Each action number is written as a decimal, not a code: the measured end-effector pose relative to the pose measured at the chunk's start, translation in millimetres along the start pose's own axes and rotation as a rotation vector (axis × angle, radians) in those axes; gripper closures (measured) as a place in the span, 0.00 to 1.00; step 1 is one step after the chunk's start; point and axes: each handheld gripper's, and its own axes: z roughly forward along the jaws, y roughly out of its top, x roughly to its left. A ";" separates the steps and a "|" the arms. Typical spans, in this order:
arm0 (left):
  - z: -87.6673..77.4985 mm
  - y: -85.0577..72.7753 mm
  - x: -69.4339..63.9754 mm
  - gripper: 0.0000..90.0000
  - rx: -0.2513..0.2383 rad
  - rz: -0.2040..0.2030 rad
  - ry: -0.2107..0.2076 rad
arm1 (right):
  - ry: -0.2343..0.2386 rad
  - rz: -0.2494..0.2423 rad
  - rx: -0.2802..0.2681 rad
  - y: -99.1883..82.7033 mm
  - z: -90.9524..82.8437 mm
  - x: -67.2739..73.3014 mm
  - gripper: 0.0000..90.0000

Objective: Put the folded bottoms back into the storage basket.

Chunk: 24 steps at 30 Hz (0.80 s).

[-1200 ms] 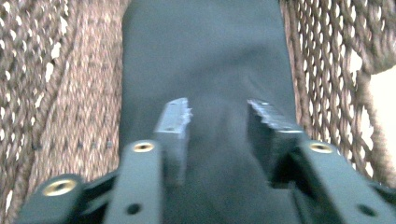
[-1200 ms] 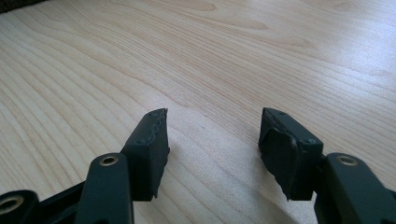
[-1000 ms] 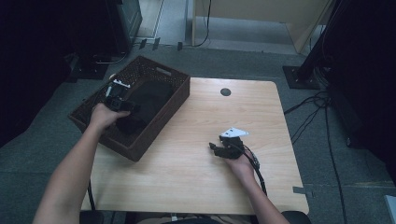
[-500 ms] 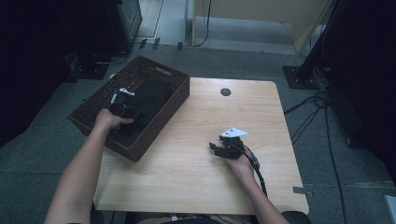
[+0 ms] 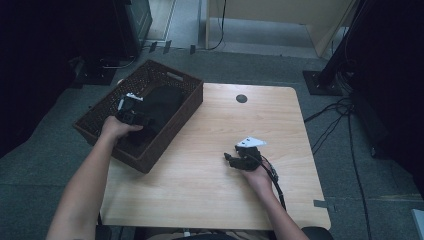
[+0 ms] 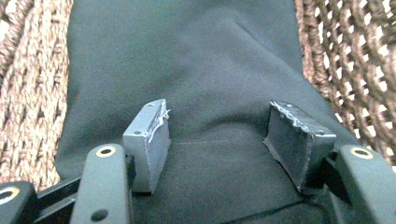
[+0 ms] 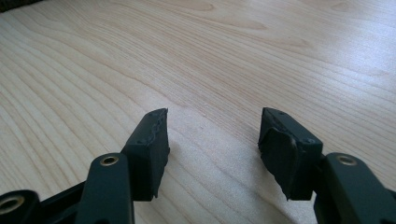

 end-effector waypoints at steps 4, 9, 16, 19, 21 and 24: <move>-11.1 6.0 0.7 0.43 -0.044 0.003 0.009 | 0.001 0.000 0.000 0.0 0.0 0.0 0.47; -26.1 15.6 1.4 0.40 -0.054 -0.037 0.009 | 0.000 -0.001 0.000 0.1 0.2 0.2 0.47; -44.0 26.7 -2.0 0.40 -0.079 -0.042 0.010 | 0.001 -0.005 -0.002 0.3 0.7 0.2 0.46; -49.3 30.4 -6.1 0.40 -0.081 -0.038 0.008 | 0.002 -0.006 -0.002 0.3 0.8 0.1 0.46; -52.8 33.4 -9.8 0.40 -0.086 -0.037 0.008 | 0.003 -0.007 -0.002 0.3 0.8 0.2 0.45; -57.5 38.4 -18.1 0.41 -0.103 -0.031 -0.008 | 0.005 -0.009 -0.001 0.3 0.8 0.5 0.45</move>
